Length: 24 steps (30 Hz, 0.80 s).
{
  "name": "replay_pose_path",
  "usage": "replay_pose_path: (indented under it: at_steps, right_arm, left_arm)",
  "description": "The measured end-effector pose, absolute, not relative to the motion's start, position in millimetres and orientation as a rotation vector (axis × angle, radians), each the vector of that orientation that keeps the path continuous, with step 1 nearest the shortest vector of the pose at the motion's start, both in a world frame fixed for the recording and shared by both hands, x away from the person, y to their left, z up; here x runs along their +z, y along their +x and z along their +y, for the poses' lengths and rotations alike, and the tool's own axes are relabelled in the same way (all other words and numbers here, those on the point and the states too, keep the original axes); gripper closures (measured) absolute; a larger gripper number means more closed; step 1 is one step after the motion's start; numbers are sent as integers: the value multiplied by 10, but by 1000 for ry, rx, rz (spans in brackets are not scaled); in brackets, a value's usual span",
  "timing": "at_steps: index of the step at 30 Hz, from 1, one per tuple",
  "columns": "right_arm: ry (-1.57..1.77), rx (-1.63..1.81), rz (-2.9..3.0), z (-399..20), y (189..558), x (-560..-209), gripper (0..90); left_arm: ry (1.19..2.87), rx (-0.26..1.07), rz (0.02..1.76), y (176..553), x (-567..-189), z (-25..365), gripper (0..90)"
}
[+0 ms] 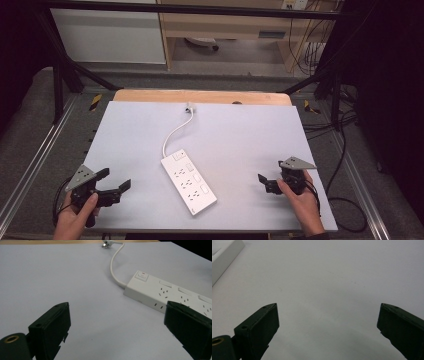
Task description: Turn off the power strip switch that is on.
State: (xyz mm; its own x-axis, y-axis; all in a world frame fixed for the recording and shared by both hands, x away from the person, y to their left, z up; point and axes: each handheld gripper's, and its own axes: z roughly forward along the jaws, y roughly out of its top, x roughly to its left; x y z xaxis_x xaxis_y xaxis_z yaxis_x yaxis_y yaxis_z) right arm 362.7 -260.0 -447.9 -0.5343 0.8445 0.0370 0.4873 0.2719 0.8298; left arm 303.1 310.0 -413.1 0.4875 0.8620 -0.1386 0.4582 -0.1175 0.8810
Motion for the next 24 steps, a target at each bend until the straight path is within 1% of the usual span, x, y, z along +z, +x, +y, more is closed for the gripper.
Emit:
replay_pose_path:
  at_steps: [24]
  right_arm:
    - [1158, 1257, 2070, -2586, 3592, -4373, 40]
  left_arm:
    - [1741, 520, 1100, 3018, -4121, 3111, 66]
